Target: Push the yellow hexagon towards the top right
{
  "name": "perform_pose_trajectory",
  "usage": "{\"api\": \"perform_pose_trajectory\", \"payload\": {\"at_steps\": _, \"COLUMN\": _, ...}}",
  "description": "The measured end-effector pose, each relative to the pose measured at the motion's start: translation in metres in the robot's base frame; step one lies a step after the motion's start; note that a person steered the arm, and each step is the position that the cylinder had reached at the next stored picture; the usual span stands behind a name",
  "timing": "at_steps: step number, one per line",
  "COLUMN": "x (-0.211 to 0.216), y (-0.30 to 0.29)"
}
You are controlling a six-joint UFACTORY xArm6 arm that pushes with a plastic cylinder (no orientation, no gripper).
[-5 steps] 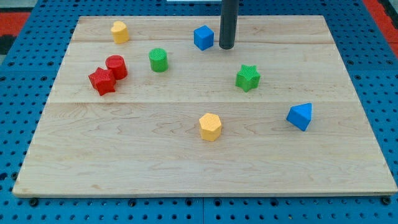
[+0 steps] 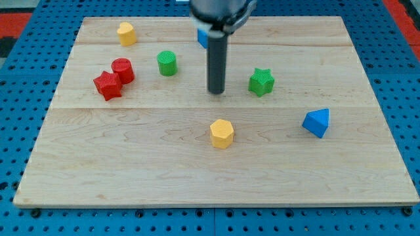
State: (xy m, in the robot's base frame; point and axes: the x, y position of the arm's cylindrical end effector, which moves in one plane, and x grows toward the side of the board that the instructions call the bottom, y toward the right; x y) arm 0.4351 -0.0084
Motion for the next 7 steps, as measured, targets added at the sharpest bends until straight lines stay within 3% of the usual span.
{"api": "perform_pose_trajectory", "payload": {"at_steps": 1, "x": 0.062, "y": -0.027}}
{"api": "perform_pose_trajectory", "payload": {"at_steps": 2, "x": 0.109, "y": 0.009}}
{"api": "perform_pose_trajectory", "payload": {"at_steps": 3, "x": 0.08, "y": 0.051}}
{"api": "perform_pose_trajectory", "payload": {"at_steps": 4, "x": 0.038, "y": 0.027}}
{"api": "perform_pose_trajectory", "payload": {"at_steps": 5, "x": 0.062, "y": 0.046}}
{"api": "perform_pose_trajectory", "payload": {"at_steps": 6, "x": 0.075, "y": -0.032}}
{"api": "perform_pose_trajectory", "payload": {"at_steps": 7, "x": 0.049, "y": -0.02}}
